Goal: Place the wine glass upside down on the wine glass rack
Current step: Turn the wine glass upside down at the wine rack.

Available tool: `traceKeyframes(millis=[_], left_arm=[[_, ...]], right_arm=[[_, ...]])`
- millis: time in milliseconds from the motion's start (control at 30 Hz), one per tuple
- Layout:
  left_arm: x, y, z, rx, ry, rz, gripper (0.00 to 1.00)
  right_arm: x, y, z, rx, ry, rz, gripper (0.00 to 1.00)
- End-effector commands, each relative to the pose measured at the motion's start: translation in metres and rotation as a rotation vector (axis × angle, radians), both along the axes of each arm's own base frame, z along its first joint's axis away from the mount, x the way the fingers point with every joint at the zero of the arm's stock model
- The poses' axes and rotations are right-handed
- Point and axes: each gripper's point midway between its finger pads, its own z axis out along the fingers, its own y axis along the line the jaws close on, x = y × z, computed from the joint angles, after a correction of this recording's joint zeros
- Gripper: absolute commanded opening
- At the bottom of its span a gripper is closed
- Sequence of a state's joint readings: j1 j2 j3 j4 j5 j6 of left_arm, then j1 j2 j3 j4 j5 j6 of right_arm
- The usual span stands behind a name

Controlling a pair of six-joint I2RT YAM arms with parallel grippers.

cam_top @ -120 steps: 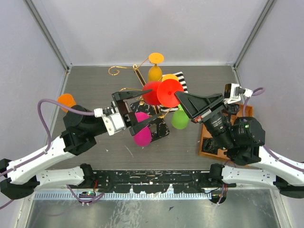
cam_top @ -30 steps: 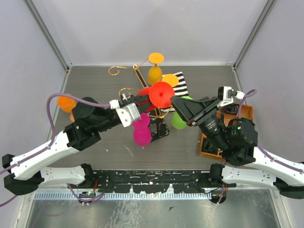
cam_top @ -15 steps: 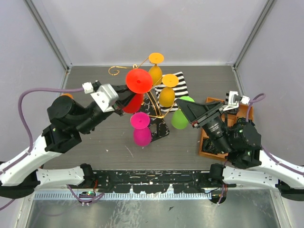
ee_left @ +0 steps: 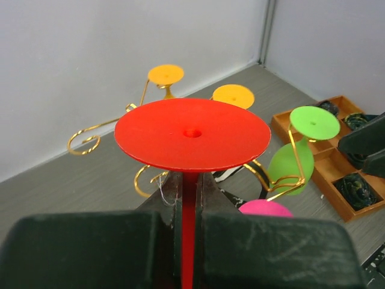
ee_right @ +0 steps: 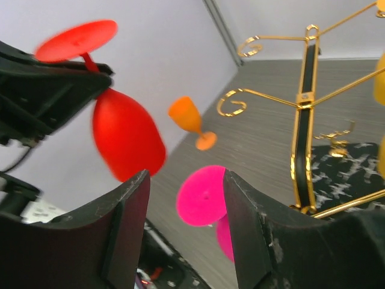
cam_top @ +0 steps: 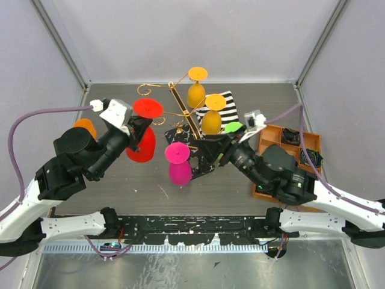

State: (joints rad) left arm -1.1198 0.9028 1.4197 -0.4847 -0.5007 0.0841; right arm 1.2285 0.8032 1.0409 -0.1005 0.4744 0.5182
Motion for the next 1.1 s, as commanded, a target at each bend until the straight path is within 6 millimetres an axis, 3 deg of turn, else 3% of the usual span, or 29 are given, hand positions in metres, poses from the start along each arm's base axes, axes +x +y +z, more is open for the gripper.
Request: traceKeyframes(millis=[0, 267, 567, 933, 1067], left_arm=[[0.001, 0.031, -0.007, -0.073, 0.021, 0.111, 0.0], [0.005, 0.033, -0.022, -0.049, 0.017, 0.131, 0.0], [0.018, 0.034, -0.046, -0.096, 0.02, 0.171, 0.0], [0.067, 0.065, -0.068, -0.178, 0.056, 0.257, 0.0], [0.086, 0.064, -0.081, -0.208, 0.052, 0.252, 0.0]], right_arm=[[0.012, 0.003, -0.007, -0.21, -0.045, -0.049, 0.58], [0.033, 0.003, -0.017, -0.41, -0.051, -0.151, 0.63], [0.05, 0.004, -0.013, -0.498, -0.036, -0.18, 0.65], [0.057, 0.011, -0.03, -0.527, -0.003, -0.123, 0.67], [0.058, 0.01, -0.032, -0.53, 0.0, -0.117, 0.68]])
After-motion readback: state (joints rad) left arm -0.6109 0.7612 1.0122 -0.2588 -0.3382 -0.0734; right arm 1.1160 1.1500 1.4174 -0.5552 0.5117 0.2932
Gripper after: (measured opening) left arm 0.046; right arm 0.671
